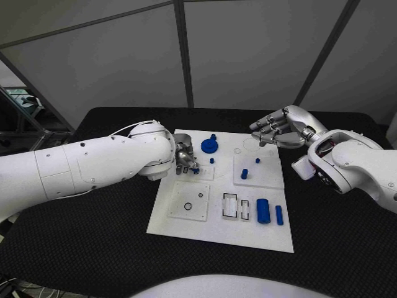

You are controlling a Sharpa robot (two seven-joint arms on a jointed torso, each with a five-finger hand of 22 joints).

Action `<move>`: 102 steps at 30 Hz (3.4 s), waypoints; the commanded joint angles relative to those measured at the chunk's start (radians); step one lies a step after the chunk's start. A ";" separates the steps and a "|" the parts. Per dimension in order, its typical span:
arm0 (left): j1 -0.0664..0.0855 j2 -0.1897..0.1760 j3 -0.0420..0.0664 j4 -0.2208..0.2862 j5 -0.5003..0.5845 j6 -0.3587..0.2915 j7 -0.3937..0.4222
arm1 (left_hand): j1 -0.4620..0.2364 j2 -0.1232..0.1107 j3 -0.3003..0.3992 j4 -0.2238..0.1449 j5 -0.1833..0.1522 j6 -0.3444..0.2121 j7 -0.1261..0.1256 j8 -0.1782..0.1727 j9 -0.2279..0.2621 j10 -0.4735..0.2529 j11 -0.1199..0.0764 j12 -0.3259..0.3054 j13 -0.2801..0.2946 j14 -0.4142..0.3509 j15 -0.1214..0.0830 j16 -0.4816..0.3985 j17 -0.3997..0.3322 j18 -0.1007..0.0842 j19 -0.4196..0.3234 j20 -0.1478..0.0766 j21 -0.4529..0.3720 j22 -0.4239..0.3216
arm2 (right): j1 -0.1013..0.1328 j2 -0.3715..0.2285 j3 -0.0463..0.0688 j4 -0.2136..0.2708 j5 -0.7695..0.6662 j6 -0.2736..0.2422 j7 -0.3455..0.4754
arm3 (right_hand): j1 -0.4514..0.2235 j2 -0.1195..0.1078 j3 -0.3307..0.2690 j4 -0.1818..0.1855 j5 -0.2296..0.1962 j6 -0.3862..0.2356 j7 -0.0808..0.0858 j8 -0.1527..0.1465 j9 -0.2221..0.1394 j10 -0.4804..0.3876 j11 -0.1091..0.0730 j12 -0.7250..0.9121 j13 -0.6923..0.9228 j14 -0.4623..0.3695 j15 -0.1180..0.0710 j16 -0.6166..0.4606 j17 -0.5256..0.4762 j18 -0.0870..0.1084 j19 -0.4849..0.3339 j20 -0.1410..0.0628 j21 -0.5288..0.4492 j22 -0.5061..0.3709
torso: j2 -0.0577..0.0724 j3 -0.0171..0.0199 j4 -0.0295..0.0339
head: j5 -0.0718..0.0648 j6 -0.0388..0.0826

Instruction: Assemble the parts on the task board

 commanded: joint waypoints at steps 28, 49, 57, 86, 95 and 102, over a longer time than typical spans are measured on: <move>-0.001 0.001 -0.002 0.006 -0.007 0.043 -0.011 | -0.009 0.002 0.145 -0.155 0.011 0.010 -0.007 0.009 0.008 0.006 -0.002 -0.003 -0.001 0.007 -0.003 -0.005 0.002 -0.002 0.013 -0.005 0.000 0.076 | 0.002 0.002 0.001 0.000 0.003 0.009 0.006 | -0.012 0.003 0.003 0.005 0.009 -0.004 0.003 -0.004 0.000 0.000 0.008 -0.006 -0.003 0.002 0.005 -0.006 -0.001 0.002 0.000 0.004 -0.008 -0.002 | 0.000 0.0003 0.0000 | -0.001 -0.003; -0.001 0.020 -0.001 -0.020 0.009 0.062 -0.025 | -0.101 0.010 0.010 -0.102 0.005 0.054 -0.033 -0.004 0.009 0.025 -0.018 0.013 0.013 0.011 -0.012 -0.007 0.011 -0.006 0.022 -0.012 0.006 0.092 | 0.002 0.002 0.001 -0.001 0.003 0.013 0.004 | -0.014 0.003 0.003 0.006 0.010 -0.006 0.004 -0.005 0.000 -0.002 0.009 -0.008 -0.006 0.001 0.006 -0.010 -0.002 0.001 -0.001 0.005 -0.011 -0.004 | 0.000 0.0001 0.0000 | -0.004 -0.008; 0.000 0.025 -0.001 -0.026 0.010 0.060 -0.025 | -0.110 0.014 -0.031 -0.090 0.004 0.064 -0.035 -0.009 0.010 0.027 -0.020 0.015 0.014 0.012 -0.013 -0.008 0.013 -0.007 0.024 -0.012 0.008 0.098 | 0.002 0.003 0.001 -0.002 0.003 0.013 0.004 | -0.015 0.003 0.003 0.006 0.011 -0.007 0.004 -0.005 0.000 -0.003 0.009 -0.008 -0.007 0.001 0.007 -0.012 -0.002 0.001 -0.001 0.006 -0.012 -0.005 | 0.000 0.0000 0.0002 | -0.006 -0.010; 0.000 0.034 -0.001 -0.044 0.009 0.043 -0.024 | -0.154 0.049 -0.290 0.004 0.001 0.093 -0.032 -0.037 0.016 0.030 -0.017 0.019 0.019 0.014 -0.011 -0.015 0.020 -0.009 0.030 -0.012 0.010 0.109 | 0.002 0.003 0.001 -0.006 0.007 0.012 0.006 | -0.031 -0.001 0.008 0.012 0.013 -0.031 0.017 -0.010 0.000 -0.038 0.026 -0.028 -0.033 -0.022 0.022 -0.052 -0.009 0.000 -0.017 0.020 -0.048 -0.024 | 0.000 0.0001 0.0000 | -0.009 -0.011; 0.000 0.012 0.006 -0.029 0.017 0.015 -0.021 | -0.174 0.042 -0.418 0.066 0.000 0.088 -0.028 -0.049 0.020 0.021 -0.013 0.006 0.004 0.015 -0.010 -0.017 0.023 -0.007 0.026 -0.011 0.004 0.102 | 0.002 0.001 0.001 -0.010 0.009 0.012 0.006 | -0.033 -0.002 0.008 0.012 0.014 -0.035 0.019 -0.010 0.000 -0.042 0.027 -0.029 -0.036 -0.025 0.024 -0.057 -0.009 0.000 -0.019 0.022 -0.054 -0.027 | 0.000 -0.0006 0.0012 | -0.012 -0.009; 0.001 -0.002 0.041 -0.017 0.058 -0.017 -0.012 | -0.122 0.059 -0.518 0.113 -0.004 0.045 -0.012 -0.068 0.022 -0.015 0.001 -0.027 -0.041 0.015 -0.002 -0.021 0.024 0.001 0.010 -0.005 -0.020 0.071 | 0.002 0.003 0.000 -0.016 0.010 0.013 0.007 | -0.033 -0.002 0.008 0.012 0.015 -0.036 0.019 -0.010 0.000 -0.044 0.028 -0.030 -0.038 -0.026 0.025 -0.059 -0.010 0.000 -0.020 0.022 -0.056 -0.028 | 0.000 -0.0003 -0.0004 | -0.013 -0.006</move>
